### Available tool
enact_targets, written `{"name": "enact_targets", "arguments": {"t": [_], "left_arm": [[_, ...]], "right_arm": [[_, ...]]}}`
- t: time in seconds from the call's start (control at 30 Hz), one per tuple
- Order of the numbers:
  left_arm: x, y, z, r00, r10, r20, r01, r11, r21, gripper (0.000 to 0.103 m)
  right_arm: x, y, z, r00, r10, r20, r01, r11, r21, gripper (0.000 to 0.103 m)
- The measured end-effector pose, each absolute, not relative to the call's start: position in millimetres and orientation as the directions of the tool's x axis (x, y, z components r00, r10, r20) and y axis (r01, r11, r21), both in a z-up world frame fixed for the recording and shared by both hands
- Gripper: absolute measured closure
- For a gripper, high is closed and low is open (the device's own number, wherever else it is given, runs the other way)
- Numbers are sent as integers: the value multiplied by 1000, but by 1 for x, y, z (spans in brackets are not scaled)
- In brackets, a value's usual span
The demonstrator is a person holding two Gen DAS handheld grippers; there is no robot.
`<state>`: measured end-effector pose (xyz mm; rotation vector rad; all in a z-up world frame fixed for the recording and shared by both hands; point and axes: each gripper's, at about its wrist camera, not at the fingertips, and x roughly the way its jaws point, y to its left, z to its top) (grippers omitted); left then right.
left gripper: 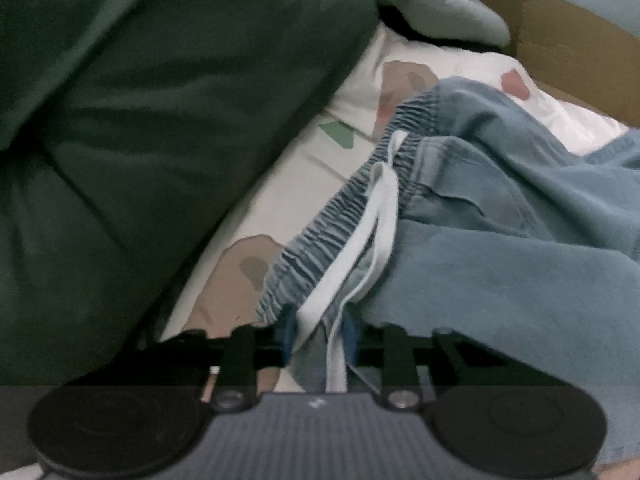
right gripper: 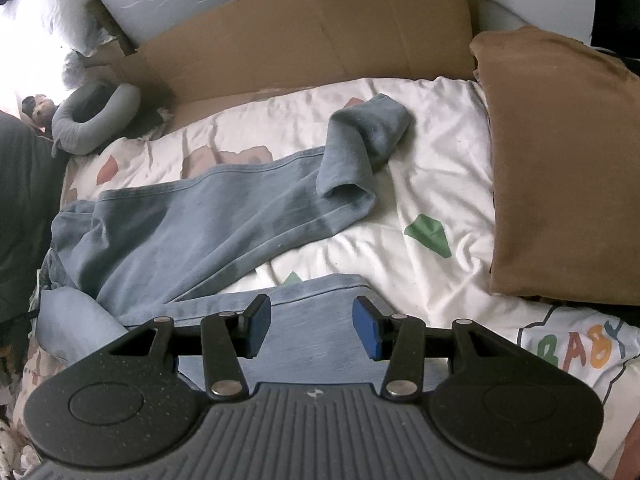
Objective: Fold clothes
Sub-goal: 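Grasp the white drawstring at the jeans waistband with the left gripper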
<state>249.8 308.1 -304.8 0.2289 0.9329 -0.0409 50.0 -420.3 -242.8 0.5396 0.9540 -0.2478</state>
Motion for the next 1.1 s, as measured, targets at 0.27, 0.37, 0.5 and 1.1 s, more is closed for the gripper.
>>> {"name": "enact_targets", "arguments": {"t": [0.27,0.37,0.5,1.1], "left_arm": [[246,305,-299,578,24,-815,142,981,130,97],[248,298,-304,557,14,-830,168,977,129,90],[253,286,-314,544,50,-838,182,968,175,86],[265,253,-265,544,-73,-836,241,968,73,101]], "right_arm": [[50,-418,-248,561,44,-826,430,837,337,51],[51,-417,-249,563,50,-825,428,837,342,51],[51,-417,-252,561,54,-826,430,834,347,51],[58,-414,-242,595,60,-801,406,838,364,51]]}}
